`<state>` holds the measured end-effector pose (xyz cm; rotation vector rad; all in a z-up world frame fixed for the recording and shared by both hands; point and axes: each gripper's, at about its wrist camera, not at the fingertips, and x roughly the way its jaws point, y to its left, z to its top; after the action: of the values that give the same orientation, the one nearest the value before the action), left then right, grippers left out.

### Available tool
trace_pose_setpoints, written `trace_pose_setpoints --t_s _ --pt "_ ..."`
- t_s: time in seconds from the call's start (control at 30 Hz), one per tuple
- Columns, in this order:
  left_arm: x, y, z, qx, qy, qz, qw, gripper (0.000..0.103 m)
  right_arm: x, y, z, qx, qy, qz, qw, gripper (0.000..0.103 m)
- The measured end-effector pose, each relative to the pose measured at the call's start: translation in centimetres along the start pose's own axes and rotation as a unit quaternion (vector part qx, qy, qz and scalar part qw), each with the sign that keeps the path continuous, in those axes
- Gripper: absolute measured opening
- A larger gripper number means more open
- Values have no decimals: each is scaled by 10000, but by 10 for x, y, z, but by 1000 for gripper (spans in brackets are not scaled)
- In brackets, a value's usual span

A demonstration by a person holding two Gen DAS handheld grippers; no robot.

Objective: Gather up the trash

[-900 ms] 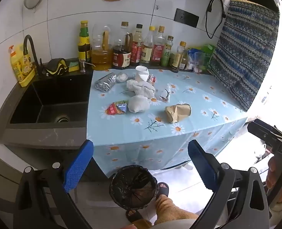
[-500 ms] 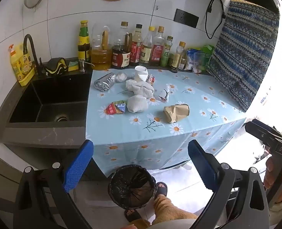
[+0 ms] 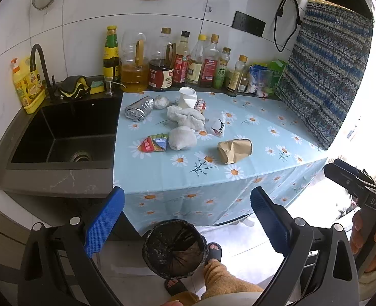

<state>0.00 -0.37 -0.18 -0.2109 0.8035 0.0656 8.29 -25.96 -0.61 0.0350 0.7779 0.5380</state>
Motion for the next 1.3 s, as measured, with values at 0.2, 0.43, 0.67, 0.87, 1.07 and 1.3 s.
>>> trace_pose_setpoints --t_s 0.2,0.43,0.67,0.87,1.07,1.3 --pt "0 -1 -1 8 10 -4 10000 96 2 2 -1 -2 8 3 10000 98" --pt "1 -1 0 41 1 21 10000 96 2 2 -1 7 6 7 10000 98" --pt "2 -2 2 66 32 -61 10000 96 3 3 -1 21 32 20 10000 98" --pt "2 -1 2 74 25 -84 9999 96 5 5 -2 23 40 17 10000 98" --pt "1 -2 1 89 25 -105 9999 96 4 6 -2 31 12 32 10000 98" --pt "0 -2 1 32 56 -123 9999 96 3 7 -2 29 16 22 10000 98"
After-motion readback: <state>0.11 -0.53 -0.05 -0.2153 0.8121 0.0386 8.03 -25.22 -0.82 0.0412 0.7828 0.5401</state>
